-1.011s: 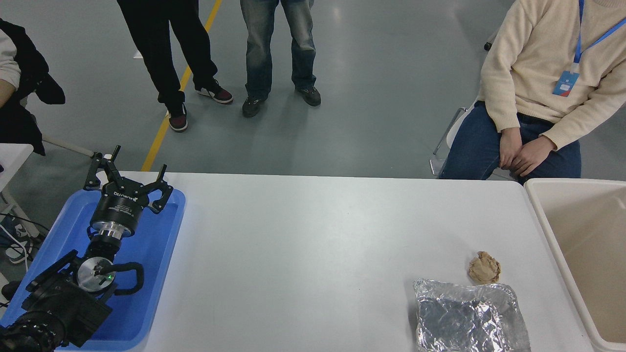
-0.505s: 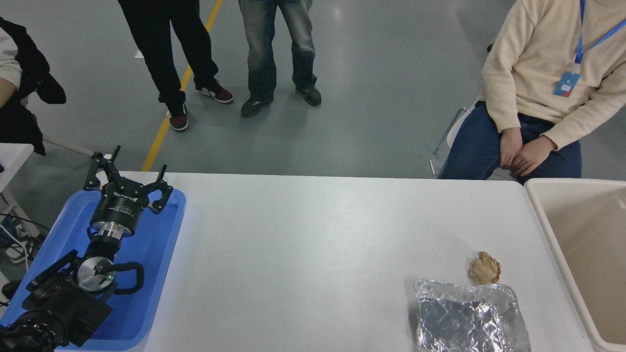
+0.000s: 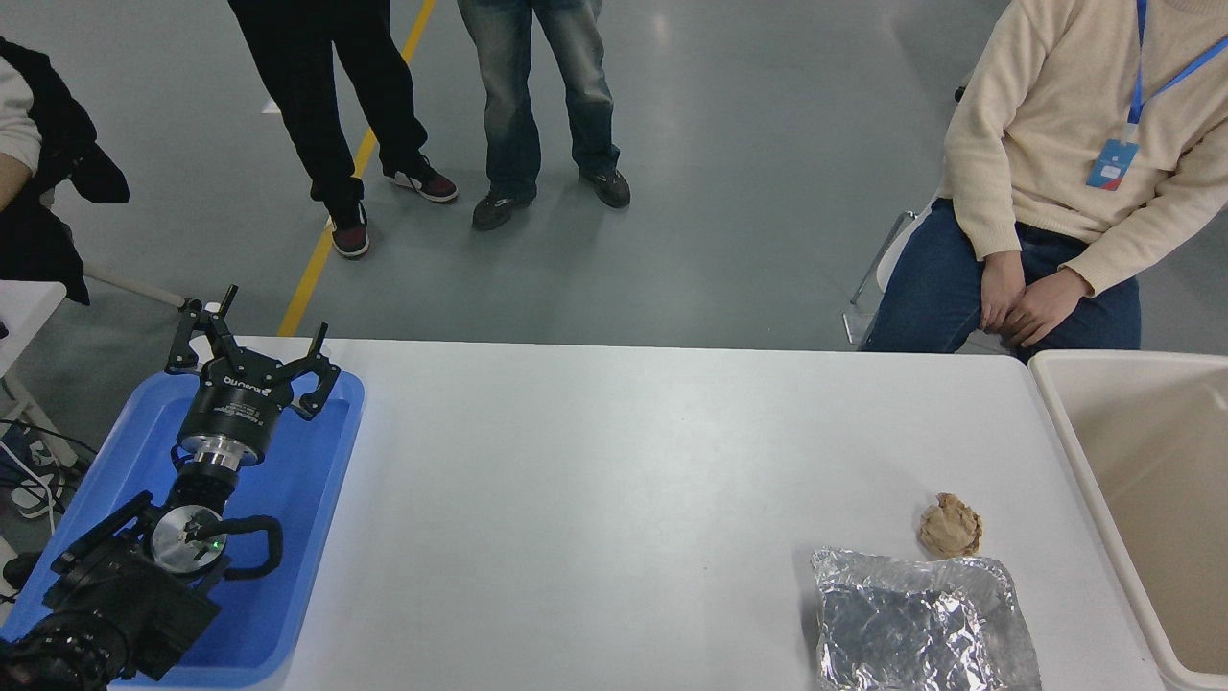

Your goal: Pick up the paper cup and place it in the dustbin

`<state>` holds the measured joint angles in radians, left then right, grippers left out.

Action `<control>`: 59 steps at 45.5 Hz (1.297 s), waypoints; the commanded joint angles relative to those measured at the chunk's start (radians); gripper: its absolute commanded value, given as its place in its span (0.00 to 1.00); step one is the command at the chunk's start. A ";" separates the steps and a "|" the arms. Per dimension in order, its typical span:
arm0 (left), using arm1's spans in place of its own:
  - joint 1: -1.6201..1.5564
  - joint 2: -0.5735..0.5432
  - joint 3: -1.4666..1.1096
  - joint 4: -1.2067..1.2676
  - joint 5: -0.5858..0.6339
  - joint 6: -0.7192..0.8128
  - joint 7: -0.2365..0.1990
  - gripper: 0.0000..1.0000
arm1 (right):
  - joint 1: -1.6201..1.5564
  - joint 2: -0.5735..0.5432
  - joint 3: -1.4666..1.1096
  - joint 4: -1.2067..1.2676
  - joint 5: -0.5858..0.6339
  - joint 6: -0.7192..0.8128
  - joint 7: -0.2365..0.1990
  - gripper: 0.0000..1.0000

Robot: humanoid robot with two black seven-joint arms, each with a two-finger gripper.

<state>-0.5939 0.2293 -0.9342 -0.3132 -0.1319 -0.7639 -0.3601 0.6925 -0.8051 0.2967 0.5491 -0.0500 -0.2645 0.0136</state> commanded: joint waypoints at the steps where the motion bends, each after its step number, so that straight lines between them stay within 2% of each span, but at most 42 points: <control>1: 0.000 0.001 0.000 -0.001 0.000 0.000 0.000 1.00 | 0.045 -0.020 -0.097 0.055 -0.188 -0.013 0.002 1.00; 8: 0.000 0.001 0.000 0.000 0.000 0.000 0.000 1.00 | 0.156 -0.110 -0.304 0.129 -0.229 -0.007 0.002 1.00; 15: -0.001 -0.001 0.000 0.000 0.000 0.000 0.001 1.00 | 0.372 -0.258 -0.618 0.391 -0.243 0.001 0.002 1.00; 22: -0.001 -0.001 0.000 0.000 0.000 0.000 0.001 1.00 | 0.654 -0.272 -0.988 0.520 -0.237 0.007 0.002 1.00; 30: -0.001 -0.002 0.000 0.000 0.000 0.000 0.001 1.00 | 0.976 -0.142 -1.463 0.609 -0.228 0.048 0.000 1.00; 36: -0.001 -0.002 0.000 0.000 0.000 0.000 0.001 1.00 | 1.240 0.026 -1.830 0.698 -0.228 0.212 0.002 1.00; 41: -0.001 -0.002 0.000 0.000 0.000 0.000 0.001 1.00 | 1.360 0.087 -1.878 0.738 -0.228 0.384 0.002 1.00; 54: -0.001 -0.002 0.000 0.000 0.000 0.000 0.001 1.00 | 1.627 0.214 -1.860 0.785 -0.226 1.002 0.002 1.00; 59: -0.001 -0.002 0.000 -0.001 0.000 0.000 0.001 1.00 | 1.682 0.270 -1.792 0.833 -0.226 1.050 0.002 1.00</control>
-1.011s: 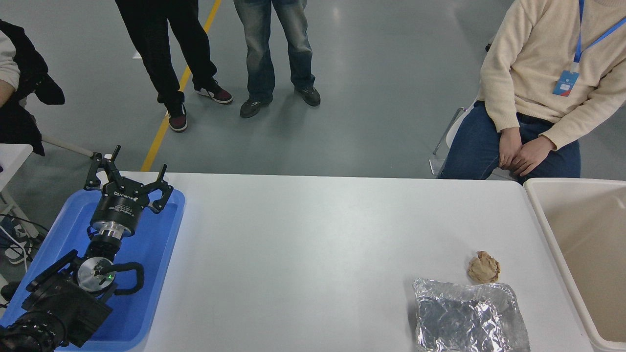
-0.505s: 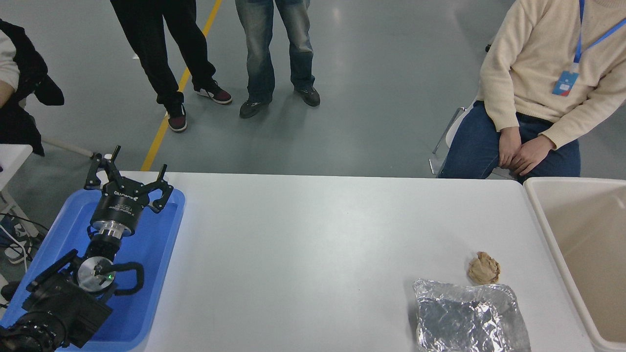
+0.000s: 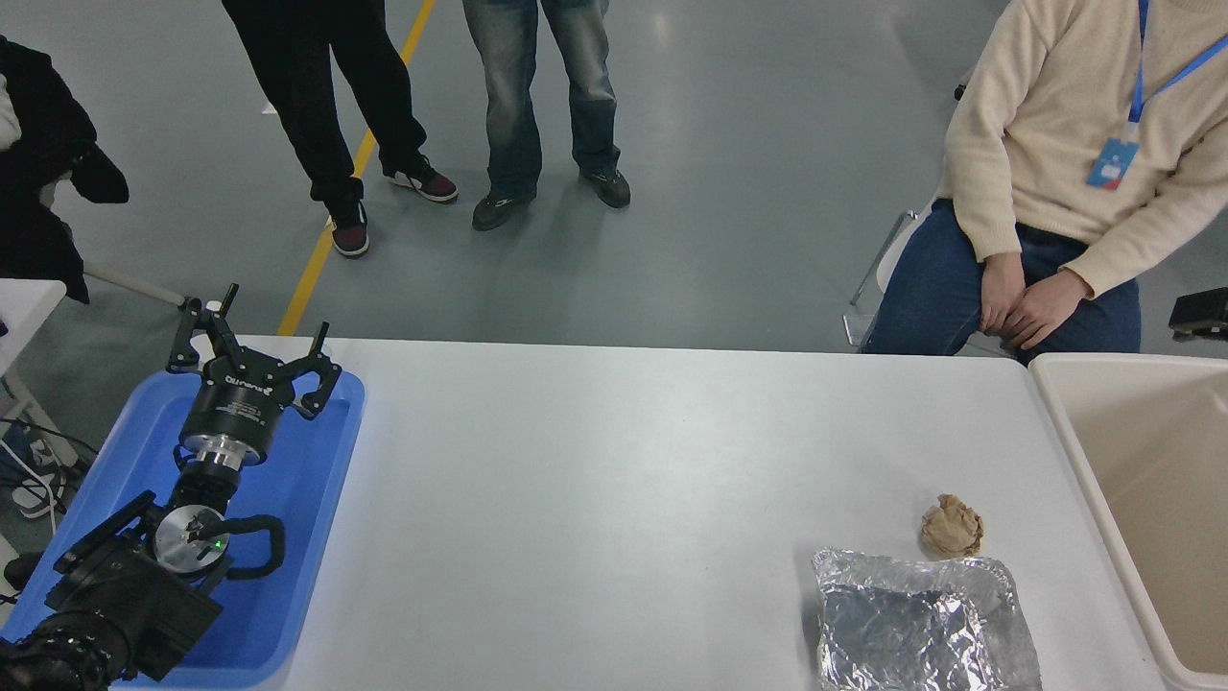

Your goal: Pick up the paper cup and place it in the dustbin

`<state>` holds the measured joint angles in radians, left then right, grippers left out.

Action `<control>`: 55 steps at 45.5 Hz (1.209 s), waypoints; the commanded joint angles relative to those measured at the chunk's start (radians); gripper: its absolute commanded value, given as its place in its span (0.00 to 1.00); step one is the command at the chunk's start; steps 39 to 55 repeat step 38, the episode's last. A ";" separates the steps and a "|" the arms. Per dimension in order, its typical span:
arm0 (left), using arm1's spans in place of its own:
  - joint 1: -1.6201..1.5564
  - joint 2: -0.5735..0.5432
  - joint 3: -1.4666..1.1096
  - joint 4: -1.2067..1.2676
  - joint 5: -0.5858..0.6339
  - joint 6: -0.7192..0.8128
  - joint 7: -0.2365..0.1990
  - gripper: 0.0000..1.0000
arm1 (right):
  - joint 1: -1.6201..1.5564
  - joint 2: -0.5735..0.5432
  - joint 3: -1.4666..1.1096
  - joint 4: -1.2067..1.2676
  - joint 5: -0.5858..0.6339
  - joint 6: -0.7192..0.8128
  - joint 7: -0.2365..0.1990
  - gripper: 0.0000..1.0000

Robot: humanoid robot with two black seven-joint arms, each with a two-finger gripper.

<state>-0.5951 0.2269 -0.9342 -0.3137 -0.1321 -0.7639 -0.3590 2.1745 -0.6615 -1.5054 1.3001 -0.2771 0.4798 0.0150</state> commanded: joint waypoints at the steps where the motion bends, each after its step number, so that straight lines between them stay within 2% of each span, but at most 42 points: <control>1: 0.000 0.000 0.000 -0.001 0.000 0.000 0.000 1.00 | 0.209 0.134 0.022 0.091 0.003 0.306 0.000 1.00; 8: 0.000 0.002 0.000 -0.001 0.000 0.000 0.000 1.00 | 0.228 0.152 0.145 0.114 0.003 0.306 0.000 1.00; 14: 0.000 0.000 0.000 -0.001 0.000 0.000 0.000 1.00 | 0.228 0.241 0.172 0.125 -0.001 0.306 -0.001 1.00; 24: 0.000 0.002 0.000 0.001 0.000 0.000 0.000 1.00 | 0.229 0.313 0.188 0.126 -0.010 0.306 -0.001 1.00; 55: 0.000 0.002 0.000 0.001 0.000 0.000 0.000 1.00 | 0.217 0.341 0.188 0.125 -0.010 0.306 0.000 1.00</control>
